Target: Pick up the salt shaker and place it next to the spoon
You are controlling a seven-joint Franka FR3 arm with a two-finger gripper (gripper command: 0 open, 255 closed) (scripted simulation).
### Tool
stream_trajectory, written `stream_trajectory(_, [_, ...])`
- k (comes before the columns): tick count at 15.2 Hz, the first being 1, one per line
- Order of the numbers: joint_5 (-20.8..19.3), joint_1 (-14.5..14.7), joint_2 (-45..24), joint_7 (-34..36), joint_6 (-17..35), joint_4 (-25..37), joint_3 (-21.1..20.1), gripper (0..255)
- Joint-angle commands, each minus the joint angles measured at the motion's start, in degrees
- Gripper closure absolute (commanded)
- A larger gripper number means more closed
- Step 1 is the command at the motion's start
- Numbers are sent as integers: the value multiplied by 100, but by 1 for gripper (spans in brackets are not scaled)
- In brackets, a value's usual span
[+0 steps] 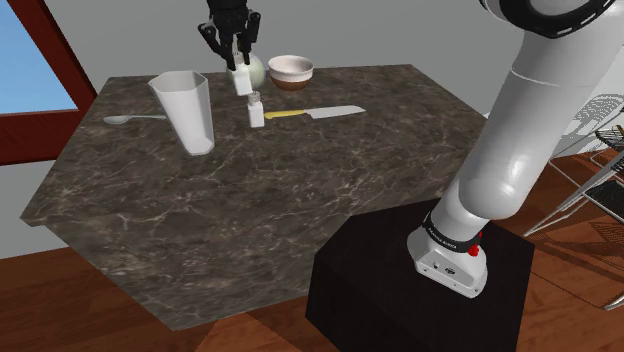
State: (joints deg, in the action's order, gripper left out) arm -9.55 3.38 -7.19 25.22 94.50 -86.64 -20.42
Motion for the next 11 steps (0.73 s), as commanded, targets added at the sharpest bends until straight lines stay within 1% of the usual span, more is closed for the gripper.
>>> stream_trajectory(1, [-206, 153, -553, 183, -139, 632, -65, 255])
stream_trajectory(4, [-525, 478, -1440, 377, -483, 1785, -95, 255])
stream_trajectory(5, [-676, 662, -1890, 431, -696, 2421, -90, 255])
stream_trajectory(11, [-610, 557, -1712, 493, -133, 1681, -71, 255])
